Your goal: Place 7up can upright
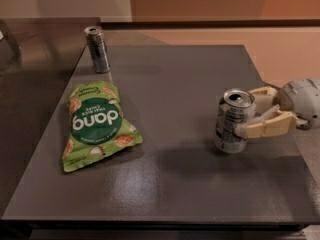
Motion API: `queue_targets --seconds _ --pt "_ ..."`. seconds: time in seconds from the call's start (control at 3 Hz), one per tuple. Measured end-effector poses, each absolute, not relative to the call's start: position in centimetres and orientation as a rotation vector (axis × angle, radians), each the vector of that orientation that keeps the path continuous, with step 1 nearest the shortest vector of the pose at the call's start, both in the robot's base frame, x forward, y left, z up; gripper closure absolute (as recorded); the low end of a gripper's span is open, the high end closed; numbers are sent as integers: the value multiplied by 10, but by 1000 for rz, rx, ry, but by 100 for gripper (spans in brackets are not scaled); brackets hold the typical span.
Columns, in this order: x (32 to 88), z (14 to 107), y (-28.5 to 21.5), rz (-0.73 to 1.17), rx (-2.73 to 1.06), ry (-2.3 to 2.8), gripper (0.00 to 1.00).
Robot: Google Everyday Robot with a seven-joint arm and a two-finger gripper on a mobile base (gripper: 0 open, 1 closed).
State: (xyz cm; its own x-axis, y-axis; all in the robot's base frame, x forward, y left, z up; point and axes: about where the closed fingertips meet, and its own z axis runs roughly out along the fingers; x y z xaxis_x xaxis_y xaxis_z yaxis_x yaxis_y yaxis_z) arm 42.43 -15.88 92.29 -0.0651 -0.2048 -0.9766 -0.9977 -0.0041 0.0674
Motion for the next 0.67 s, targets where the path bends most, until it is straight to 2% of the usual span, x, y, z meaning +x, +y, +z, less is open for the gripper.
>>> queue_targets --seconds 0.33,0.67 --pt "423 919 -163 1194 -1338 1354 100" --pt "421 917 -166 1193 -1363 1308 85"
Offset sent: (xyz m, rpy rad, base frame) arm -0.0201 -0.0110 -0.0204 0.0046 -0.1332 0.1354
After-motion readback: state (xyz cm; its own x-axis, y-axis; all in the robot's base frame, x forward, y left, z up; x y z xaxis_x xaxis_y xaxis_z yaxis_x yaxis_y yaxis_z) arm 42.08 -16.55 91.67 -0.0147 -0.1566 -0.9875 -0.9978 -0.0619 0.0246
